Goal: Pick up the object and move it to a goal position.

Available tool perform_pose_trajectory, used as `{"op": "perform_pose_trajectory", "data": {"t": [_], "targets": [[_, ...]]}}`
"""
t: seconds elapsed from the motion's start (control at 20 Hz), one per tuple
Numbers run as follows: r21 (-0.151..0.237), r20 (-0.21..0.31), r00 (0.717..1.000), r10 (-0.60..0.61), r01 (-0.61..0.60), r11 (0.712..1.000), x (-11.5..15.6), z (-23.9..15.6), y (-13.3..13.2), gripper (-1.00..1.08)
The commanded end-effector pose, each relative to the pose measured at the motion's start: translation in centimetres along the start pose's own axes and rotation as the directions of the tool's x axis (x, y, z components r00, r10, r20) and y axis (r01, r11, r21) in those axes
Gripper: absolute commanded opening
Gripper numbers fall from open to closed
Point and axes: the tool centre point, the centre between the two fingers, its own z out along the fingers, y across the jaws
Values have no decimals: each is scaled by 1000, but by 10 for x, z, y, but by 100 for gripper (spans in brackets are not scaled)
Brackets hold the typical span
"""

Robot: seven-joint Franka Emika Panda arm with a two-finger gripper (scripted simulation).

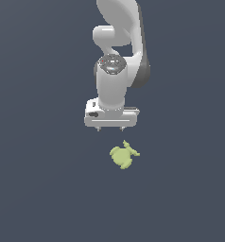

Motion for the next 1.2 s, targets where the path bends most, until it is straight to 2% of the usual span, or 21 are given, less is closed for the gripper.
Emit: {"op": "perform_pose_trajectory", "data": {"t": [0.0, 0.35, 0.6, 1.15], "targets": [[0, 0, 1000, 0, 0, 1000, 0, 0, 0, 108], [-3, 21, 1000, -11, 11, 1000, -7, 4, 3, 108], [-2, 15, 1000, -16, 16, 1000, -6, 5, 2, 108], [-1, -50, 995, -91, 91, 996, 3, 29, -17, 108]]}}
